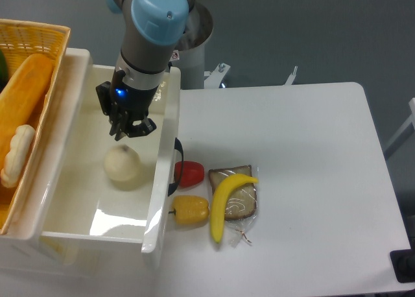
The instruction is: Place the pear in the upper white drawer
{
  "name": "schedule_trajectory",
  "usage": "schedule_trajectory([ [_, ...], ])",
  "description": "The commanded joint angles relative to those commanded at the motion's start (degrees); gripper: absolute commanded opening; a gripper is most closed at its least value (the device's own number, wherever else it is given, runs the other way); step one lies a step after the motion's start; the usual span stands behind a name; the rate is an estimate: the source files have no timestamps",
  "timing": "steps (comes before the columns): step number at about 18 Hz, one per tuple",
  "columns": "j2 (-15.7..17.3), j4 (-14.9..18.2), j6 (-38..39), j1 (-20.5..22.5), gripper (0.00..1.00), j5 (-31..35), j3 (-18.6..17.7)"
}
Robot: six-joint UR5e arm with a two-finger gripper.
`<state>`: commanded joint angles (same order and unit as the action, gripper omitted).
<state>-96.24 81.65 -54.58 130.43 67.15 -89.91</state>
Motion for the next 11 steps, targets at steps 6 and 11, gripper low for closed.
schedule_trajectory([
  [6,2.2,0.0,0.6,0.2,1.00,0.0,1.0],
  [11,3.9,-10.4,0.4,4.1,1.00,5.2,0.7],
])
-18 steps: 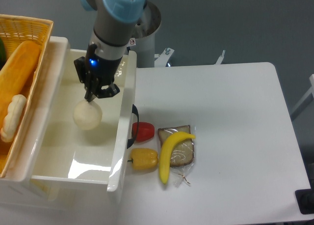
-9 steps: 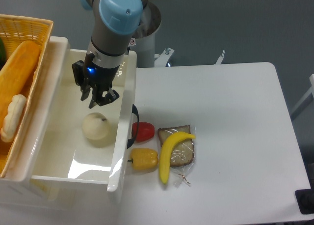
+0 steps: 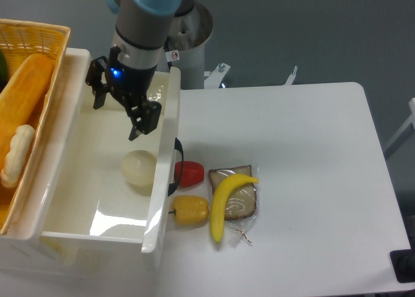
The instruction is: Place the pear in the upper white drawer
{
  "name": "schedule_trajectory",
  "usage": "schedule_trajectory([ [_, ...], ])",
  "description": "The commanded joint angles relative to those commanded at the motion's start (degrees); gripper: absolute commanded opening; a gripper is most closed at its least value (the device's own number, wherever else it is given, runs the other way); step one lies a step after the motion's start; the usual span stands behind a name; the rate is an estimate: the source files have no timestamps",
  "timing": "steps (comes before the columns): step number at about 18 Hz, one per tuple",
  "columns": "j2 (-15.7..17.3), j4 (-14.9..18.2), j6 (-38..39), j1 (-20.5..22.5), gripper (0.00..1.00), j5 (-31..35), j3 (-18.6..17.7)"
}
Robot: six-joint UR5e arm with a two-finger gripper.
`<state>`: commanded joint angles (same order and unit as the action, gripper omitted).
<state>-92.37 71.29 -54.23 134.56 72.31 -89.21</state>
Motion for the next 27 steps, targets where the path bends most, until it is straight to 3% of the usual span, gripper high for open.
schedule_trajectory([
  [9,-0.5,-1.3,-0.4,11.9,1.00,2.0,-0.1],
  [13,-3.9,-1.3,-1.1,15.4,1.00,6.6,-0.4],
  [16,-7.1,-1.1,-7.3,17.8,1.00,9.0,-0.4],
  [21,-13.3,-0.8,-11.0,19.2,1.00,15.0,0.3],
  [27,-19.4,-1.5,-11.2,21.1,1.00,15.5,1.6],
])
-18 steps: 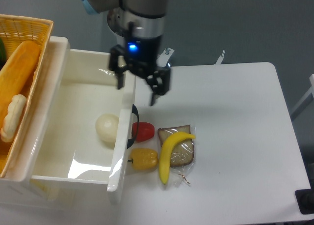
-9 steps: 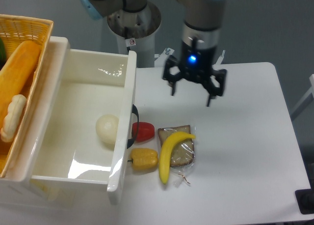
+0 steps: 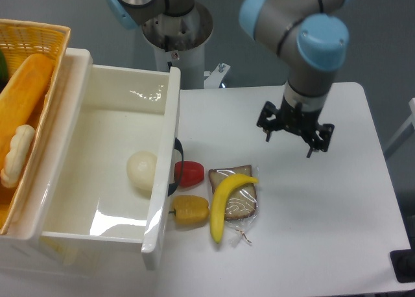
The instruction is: Place the pear in the upper white drawer
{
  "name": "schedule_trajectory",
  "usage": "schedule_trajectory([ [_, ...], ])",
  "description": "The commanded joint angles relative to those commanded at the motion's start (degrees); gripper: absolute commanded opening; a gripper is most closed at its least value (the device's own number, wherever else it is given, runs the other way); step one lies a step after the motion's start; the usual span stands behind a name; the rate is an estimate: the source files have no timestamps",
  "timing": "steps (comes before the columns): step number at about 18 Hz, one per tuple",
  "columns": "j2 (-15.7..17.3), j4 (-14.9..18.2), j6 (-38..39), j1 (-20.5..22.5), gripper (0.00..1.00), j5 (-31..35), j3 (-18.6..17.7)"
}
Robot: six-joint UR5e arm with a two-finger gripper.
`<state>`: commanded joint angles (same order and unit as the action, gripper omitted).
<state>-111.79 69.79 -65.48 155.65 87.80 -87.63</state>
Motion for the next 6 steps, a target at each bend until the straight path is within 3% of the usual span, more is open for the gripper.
schedule_trajectory([
  [6,-5.5,-1.9,-3.0,2.5,1.00,-0.1,2.0],
])
